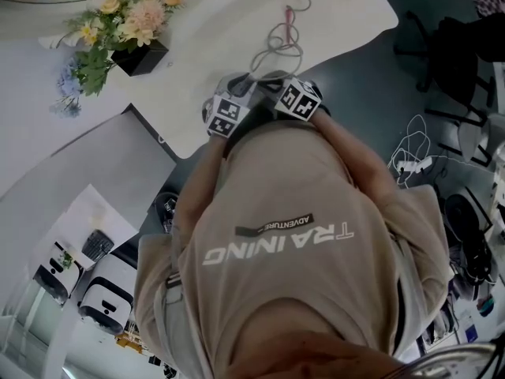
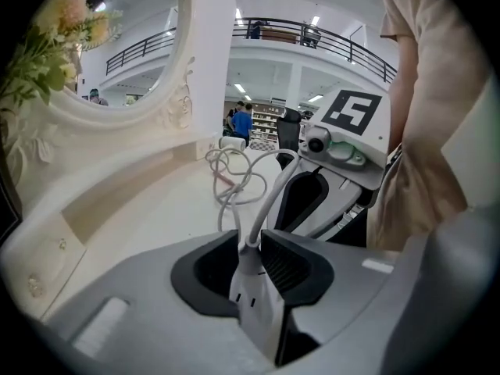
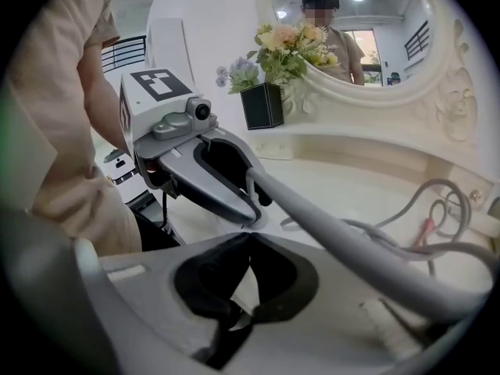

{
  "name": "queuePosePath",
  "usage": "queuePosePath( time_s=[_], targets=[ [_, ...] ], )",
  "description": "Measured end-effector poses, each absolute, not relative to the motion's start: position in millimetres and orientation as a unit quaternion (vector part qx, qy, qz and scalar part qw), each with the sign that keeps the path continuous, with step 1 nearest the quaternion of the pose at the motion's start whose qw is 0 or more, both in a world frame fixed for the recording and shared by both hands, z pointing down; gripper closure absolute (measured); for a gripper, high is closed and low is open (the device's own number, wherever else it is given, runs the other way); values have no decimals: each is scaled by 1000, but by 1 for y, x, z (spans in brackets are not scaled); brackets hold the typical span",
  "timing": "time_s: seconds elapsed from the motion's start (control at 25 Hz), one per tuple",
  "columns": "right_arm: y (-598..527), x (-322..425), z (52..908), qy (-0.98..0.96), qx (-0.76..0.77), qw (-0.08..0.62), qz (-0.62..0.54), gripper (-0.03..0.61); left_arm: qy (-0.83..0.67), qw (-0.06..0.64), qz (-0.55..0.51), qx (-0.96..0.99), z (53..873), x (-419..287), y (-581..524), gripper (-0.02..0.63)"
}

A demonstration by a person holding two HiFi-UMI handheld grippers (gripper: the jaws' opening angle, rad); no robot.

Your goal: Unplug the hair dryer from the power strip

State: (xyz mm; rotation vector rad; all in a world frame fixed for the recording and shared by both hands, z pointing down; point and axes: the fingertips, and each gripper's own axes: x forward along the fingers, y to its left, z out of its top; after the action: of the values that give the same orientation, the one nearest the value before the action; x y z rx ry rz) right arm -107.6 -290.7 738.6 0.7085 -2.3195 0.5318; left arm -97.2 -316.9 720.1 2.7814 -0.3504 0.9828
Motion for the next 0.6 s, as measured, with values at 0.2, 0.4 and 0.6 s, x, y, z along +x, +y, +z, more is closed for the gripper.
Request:
queuePosePath(
  time_s=[0.2, 0.4, 0.6],
  targets=[
    [-290, -104, 738, -887, 266, 319, 203, 574, -117, 57, 336, 933, 721, -93, -314, 541],
    [-288, -104, 736, -891, 253, 317, 204, 574, -115, 57, 344, 930, 722, -93, -311, 551],
    [-288, -107, 736, -896, 238, 314, 204, 574, -131, 58, 350, 926, 721, -95, -312, 552]
  ],
)
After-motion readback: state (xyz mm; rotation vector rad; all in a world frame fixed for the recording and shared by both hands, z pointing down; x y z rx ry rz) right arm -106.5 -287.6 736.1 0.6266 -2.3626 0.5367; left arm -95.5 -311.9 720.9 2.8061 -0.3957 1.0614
